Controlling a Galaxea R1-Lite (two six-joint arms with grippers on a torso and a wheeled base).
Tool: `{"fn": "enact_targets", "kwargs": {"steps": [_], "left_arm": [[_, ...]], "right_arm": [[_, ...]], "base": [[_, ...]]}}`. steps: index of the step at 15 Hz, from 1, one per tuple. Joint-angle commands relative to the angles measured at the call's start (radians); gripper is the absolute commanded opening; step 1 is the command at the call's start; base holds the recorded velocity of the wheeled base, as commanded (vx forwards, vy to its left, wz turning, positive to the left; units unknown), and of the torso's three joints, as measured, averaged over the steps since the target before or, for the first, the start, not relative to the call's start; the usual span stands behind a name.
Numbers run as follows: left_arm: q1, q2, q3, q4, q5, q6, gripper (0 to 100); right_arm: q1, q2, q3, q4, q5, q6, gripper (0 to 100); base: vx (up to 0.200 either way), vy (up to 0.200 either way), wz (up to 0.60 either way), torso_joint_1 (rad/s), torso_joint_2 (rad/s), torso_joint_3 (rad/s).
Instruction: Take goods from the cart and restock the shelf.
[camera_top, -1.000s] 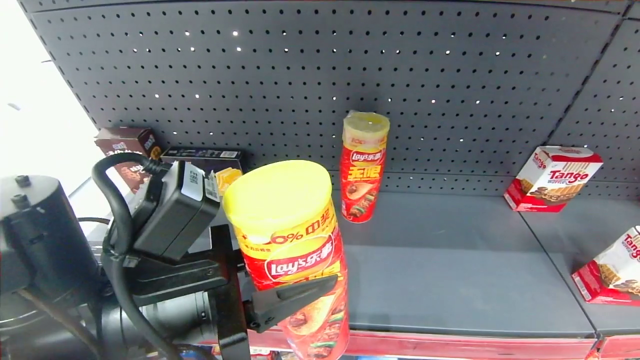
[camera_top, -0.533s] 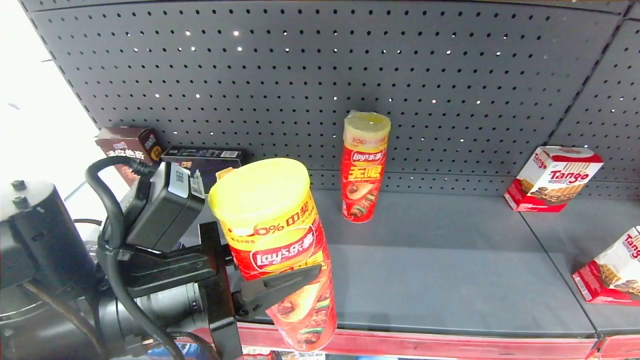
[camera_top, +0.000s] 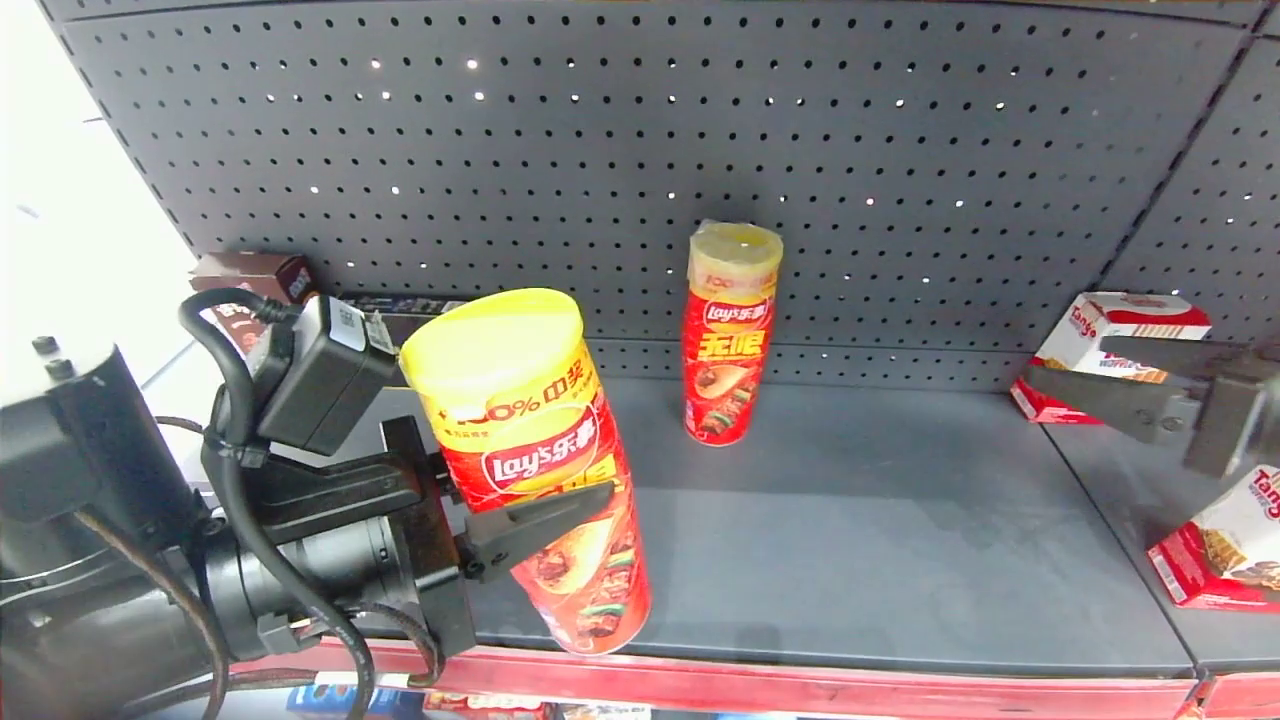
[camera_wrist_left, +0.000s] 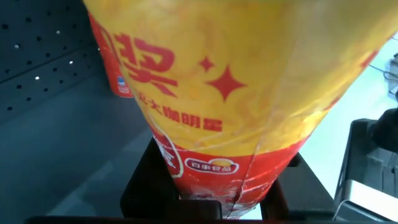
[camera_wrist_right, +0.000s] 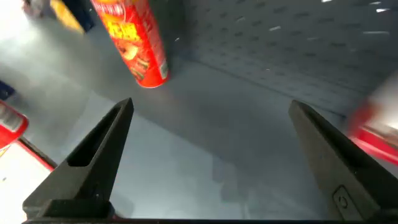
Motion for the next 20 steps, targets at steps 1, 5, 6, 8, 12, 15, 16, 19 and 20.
{"fn": "enact_targets", "kwargs": {"steps": [1,5,6,8,12,15,16,19,20], "left_arm": [[0.009,0.005,0.003,0.001,0.002,0.001,0],[0.007,0.018,-0.02,0.001,0.0,-0.022,0],[0.007,0.026,-0.033,0.001,0.002,-0.024,0],[0.007,0.034,-0.056,0.004,0.002,-0.027,0],[0.009,0.038,-0.063,0.004,0.003,-0.028,0],[0.009,0.04,-0.07,0.003,0.002,-0.028,0],[0.009,0.04,-0.071,0.003,0.002,-0.028,0],[0.009,0.04,-0.071,0.003,0.002,-0.028,0],[0.009,0.041,-0.07,0.003,0.002,-0.028,0]], "right_arm": [[0.05,0.214,-0.055,-0.055,0.036,-0.007,100],[0.077,0.409,-0.206,-0.15,0.178,-0.016,100],[0.079,0.443,-0.256,-0.145,0.209,-0.021,100],[0.053,0.54,-0.328,-0.188,0.388,-0.122,100],[0.031,0.636,-0.37,-0.303,0.657,-0.159,100],[0.039,0.687,-0.371,-0.388,0.737,-0.159,100],[0.047,0.693,-0.376,-0.388,0.738,-0.16,100],[0.053,0.721,-0.393,-0.388,0.738,-0.164,100],[0.059,0.75,-0.417,-0.388,0.737,-0.164,100]], "base": [[0.0,0.0,0.0,0.0,0.0,0.0],[0.0,0.0,0.0,0.0,0.0,0.0],[0.0,0.0,0.0,0.0,0.0,0.0],[0.0,0.0,0.0,0.0,0.0,0.0],[0.0,0.0,0.0,0.0,0.0,0.0],[0.0,0.0,0.0,0.0,0.0,0.0],[0.0,0.0,0.0,0.0,0.0,0.0],[0.0,0.0,0.0,0.0,0.0,0.0],[0.0,0.0,0.0,0.0,0.0,0.0]]}}
